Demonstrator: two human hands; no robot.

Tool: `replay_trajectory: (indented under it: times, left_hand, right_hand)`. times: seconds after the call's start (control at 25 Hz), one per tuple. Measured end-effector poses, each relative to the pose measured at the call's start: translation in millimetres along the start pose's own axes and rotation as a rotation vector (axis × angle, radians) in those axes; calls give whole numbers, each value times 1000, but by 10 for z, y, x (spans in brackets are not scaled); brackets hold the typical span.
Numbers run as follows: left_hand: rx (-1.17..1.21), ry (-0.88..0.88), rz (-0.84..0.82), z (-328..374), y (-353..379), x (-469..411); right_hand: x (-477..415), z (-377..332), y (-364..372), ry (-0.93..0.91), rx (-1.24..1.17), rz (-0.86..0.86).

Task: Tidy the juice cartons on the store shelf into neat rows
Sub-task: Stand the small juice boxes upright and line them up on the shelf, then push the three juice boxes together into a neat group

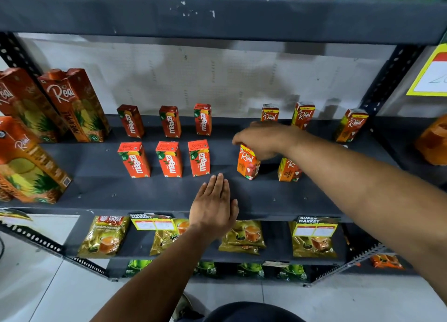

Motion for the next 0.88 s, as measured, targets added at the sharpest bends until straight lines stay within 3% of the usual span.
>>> replay_trajectory:
  times: [0.12,0.24,0.48,0.56,0.68,0.76,0.88]
  left_hand:
    - [-7,7,11,-2,-5,5]
    - [-9,11,31,-13,-14,9]
    - [150,-3,-4,-53,-62,2]
    - [446,-106,-60,-107,-150,-111]
    - [849,-209,-215,-34,-169,-327]
    - [855,-244,-257,60,-130,-502]
    - [777,-182,-245,212,-113,-714]
  right_hand:
    - [54,-148,-56,-221,305,9]
    - [151,-216,-58,-309,374,42]
    - [731,467,-215,-60,-138,249]
    - [1151,922,-100,99,-327,409]
    - [1752,1424,436,354,-809,584]
    - [1995,1498,915,460,-1007,574]
    - [2017,1383,1437,506,-1095,529]
Point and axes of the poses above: each hand's wrist, its own x-axis away from the middle knuckle, its own y-axis out of the palm, z = x × y, the point moved 8 cm from there along -x, towards the middle knuckle, and after that the axes turned 14 degrees about -y, right-handed, at the moved point
